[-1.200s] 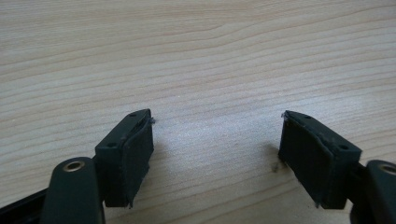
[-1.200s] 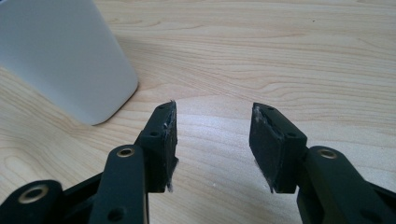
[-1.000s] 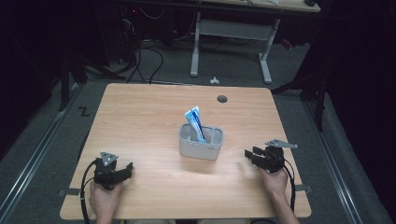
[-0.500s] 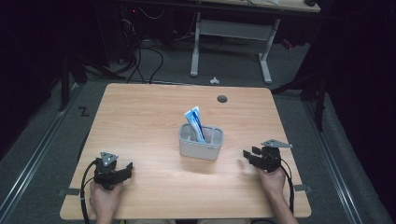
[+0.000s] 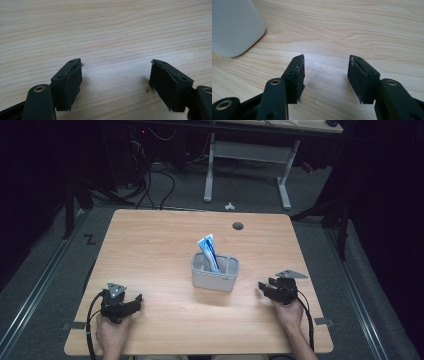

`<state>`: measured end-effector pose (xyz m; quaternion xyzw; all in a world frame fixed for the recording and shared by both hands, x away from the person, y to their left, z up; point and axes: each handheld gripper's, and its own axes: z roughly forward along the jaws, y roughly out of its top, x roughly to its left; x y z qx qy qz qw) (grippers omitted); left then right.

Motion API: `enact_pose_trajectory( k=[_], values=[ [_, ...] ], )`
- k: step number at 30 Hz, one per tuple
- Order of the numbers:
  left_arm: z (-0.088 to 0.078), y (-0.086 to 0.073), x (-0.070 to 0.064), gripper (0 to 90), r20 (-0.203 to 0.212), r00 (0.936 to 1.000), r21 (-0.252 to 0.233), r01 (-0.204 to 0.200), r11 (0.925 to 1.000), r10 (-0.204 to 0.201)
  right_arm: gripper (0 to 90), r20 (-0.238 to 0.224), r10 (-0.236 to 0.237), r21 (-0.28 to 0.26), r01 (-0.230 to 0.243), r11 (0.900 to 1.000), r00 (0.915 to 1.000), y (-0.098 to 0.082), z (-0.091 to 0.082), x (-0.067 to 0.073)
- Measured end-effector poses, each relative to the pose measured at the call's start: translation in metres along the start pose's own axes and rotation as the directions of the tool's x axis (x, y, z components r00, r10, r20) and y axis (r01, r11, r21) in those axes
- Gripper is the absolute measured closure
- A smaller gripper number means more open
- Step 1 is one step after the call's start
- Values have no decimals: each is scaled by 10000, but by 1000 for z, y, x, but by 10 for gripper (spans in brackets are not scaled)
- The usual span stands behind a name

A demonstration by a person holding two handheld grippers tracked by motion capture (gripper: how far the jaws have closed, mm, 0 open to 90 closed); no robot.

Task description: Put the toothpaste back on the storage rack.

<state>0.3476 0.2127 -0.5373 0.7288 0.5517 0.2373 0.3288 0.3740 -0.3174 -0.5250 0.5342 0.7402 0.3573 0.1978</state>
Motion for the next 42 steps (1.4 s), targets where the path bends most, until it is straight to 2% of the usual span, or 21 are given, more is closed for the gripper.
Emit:
enact_pose_trajectory(
  k=[18, 26, 27, 28, 42],
  values=[
    [0, 0, 0, 266, 0, 10000, -1, 0, 10000, 0, 466, 136, -102, 55, 102, 9999, 9999, -2, 5, 3],
    [0, 0, 0, 266, 0, 10000, -1, 0, 10000, 0, 432, 408, -635, 152, 629, 9979, 9971, -2, 7, 8],
    [0, 0, 0, 266, 0, 10000, -1, 0, 10000, 0, 425, 585, -979, 229, 967, 9951, 9935, -2, 8, 12],
    [0, 0, 0, 266, 0, 10000, 11, -3, 10000, 3, 421, 526, -1033, 231, 1022, 9945, 9933, -2, 8, 12],
    [0, 0, 0, 266, -8, 10000, 10, 5, 10000, -5, 414, 503, -1027, 238, 1016, 9945, 9934, -2, 8, 11]
  ],
)
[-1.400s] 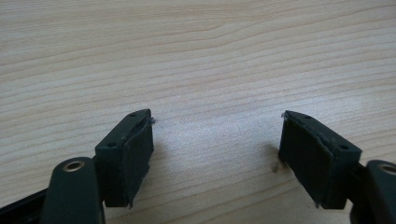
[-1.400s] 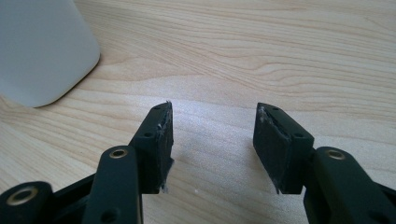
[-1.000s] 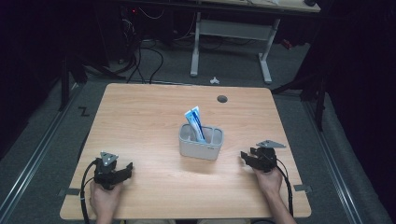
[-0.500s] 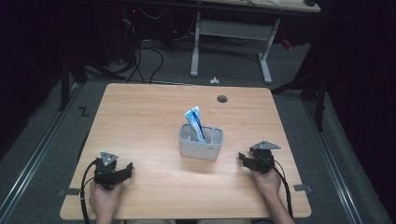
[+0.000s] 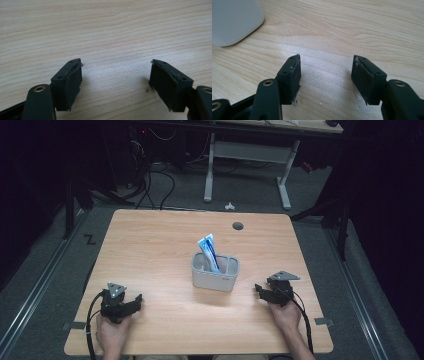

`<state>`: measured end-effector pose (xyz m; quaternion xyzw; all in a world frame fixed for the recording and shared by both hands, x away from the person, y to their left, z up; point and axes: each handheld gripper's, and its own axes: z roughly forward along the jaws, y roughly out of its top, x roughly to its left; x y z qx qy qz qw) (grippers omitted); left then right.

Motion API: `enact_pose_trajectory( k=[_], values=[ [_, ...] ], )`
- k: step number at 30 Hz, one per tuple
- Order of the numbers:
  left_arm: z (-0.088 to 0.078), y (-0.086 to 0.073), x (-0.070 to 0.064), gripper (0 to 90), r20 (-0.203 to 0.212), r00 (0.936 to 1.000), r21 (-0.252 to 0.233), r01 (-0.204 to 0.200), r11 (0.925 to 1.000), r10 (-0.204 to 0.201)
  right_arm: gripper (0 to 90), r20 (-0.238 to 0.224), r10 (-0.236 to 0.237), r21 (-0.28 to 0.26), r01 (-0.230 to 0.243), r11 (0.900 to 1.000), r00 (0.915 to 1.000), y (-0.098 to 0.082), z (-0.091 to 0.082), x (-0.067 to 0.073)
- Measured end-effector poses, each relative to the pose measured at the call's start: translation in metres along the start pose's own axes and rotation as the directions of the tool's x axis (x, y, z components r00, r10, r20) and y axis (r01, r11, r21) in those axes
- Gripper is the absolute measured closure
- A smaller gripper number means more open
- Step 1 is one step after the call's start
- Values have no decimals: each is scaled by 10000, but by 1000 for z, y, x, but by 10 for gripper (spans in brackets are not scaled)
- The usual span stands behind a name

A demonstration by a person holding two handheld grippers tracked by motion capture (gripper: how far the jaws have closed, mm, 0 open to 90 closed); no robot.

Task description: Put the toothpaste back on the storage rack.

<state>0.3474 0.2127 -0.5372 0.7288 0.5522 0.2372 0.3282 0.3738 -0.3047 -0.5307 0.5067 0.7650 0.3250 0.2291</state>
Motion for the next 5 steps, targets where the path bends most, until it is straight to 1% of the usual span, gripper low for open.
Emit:
enact_pose_trajectory(
  k=[5],
  values=[
    [0, 0, 0, 266, 4, 10000, 0, 0, 10000, 0, 410, -8, -10, 4, 10, 10000, 10000, 0, 0, 0]
  ],
)
